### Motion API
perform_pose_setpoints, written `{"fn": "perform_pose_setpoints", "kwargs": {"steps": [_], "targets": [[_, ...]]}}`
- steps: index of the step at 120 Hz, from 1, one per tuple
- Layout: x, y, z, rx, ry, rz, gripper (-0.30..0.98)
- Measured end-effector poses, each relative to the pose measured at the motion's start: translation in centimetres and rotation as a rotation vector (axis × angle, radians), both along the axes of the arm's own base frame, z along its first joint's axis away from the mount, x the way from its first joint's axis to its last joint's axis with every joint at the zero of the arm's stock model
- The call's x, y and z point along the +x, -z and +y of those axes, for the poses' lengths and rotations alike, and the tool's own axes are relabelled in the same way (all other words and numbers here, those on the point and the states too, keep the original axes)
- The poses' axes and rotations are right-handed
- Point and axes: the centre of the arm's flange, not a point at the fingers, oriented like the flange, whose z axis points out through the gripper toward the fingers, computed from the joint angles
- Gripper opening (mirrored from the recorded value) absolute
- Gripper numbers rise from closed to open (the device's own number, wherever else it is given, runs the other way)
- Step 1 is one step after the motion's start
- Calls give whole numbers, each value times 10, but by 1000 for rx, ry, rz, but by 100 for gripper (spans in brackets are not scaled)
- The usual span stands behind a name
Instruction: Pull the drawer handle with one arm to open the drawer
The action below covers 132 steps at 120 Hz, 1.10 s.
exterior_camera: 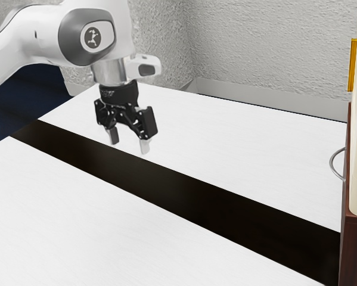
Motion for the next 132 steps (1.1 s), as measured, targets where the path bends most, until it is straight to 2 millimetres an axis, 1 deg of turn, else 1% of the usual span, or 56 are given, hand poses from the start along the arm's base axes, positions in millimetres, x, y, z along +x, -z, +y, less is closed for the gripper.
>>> {"fn": "perform_pose_setpoints", "kwargs": {"steps": [16,28,33,36,42,47,54,62,66,72,83,89,96,103,115,132], "targets": [[3,-2,0,2,6,-23,69],[4,-2,5,-6,1,-33,69],[3,-6,5,-8,2,-40,69],[1,-14,4,-8,4,-55,69],[-12,-49,3,-12,2,-114,69],[-20,-66,0,-16,-4,-144,69],[-23,-76,-12,-21,-8,-162,69],[-21,-78,-33,-26,-3,-178,69],[-18,-76,-45,-29,-7,-180,69],[-10,-67,-66,-32,-17,-175,69],[6,-43,-115,-44,-58,-162,69],[18,-27,-133,-58,-108,-159,69],[31,-11,-145,-74,-177,-162,69],[46,8,-150,-87,-252,-158,69],[62,22,-151,-108,-382,-176,69],[79,46,-173,-127,-514,-182,69]]}}
